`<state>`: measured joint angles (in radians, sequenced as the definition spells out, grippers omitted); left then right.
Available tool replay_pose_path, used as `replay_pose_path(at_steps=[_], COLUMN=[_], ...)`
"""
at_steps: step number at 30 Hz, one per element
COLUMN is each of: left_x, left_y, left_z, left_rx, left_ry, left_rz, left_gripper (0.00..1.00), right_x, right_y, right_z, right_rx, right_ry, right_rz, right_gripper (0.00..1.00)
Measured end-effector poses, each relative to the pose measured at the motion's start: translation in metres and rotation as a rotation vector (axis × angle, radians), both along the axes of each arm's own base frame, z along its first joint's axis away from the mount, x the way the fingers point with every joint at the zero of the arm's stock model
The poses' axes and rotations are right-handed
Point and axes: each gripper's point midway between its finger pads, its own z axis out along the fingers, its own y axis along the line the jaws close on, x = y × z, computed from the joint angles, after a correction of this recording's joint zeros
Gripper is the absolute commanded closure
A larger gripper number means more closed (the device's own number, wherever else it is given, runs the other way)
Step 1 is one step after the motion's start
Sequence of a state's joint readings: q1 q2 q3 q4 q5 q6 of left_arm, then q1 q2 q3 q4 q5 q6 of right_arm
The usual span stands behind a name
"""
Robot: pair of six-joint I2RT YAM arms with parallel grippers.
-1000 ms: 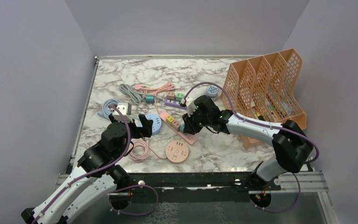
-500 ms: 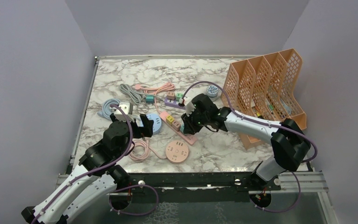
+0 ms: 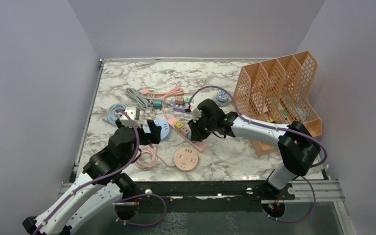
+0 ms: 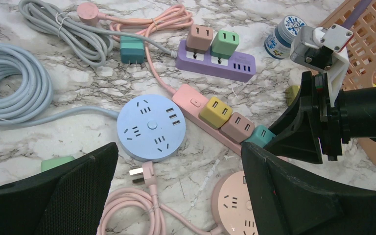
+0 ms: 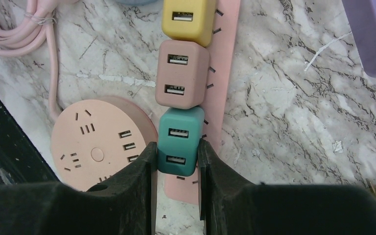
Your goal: Insert the plug
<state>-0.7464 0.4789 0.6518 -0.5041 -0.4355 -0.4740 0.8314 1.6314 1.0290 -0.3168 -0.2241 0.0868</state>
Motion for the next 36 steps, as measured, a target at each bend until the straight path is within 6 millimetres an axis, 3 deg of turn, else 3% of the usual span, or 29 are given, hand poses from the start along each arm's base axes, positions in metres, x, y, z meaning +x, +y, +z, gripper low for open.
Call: replay_pose_path(at_steps=[24, 28, 32, 36], left_x=[0.001, 0.001, 0.001, 0.0], left_y=[-0.001, -0.001, -0.004, -0.012], left_z=[-0.002, -0.002, -0.004, -0.004], left_rx=[0.008, 0.007, 0.013, 0.009], left_ry=[0.008, 0.008, 0.02, 0.034], left_rz=[0.0, 0.0, -0.011, -0.054], left_gripper=[0.01, 0.01, 0.01, 0.01], right_x=[0.0, 0.0, 0.002, 0.002], right_y=[0.006, 0.006, 0.004, -0.002], right_z=[-0.015, -0.012, -0.002, 0.009], right_rx=[-0.099, -0.087, -0.069, -0.051], right_ry=[-0.048, -0.043, -0.051, -0.053], right_rz=[-0.138, -0.157, -0.2, -0.258], right_gripper=[0.98, 0.75, 0.46, 0.35])
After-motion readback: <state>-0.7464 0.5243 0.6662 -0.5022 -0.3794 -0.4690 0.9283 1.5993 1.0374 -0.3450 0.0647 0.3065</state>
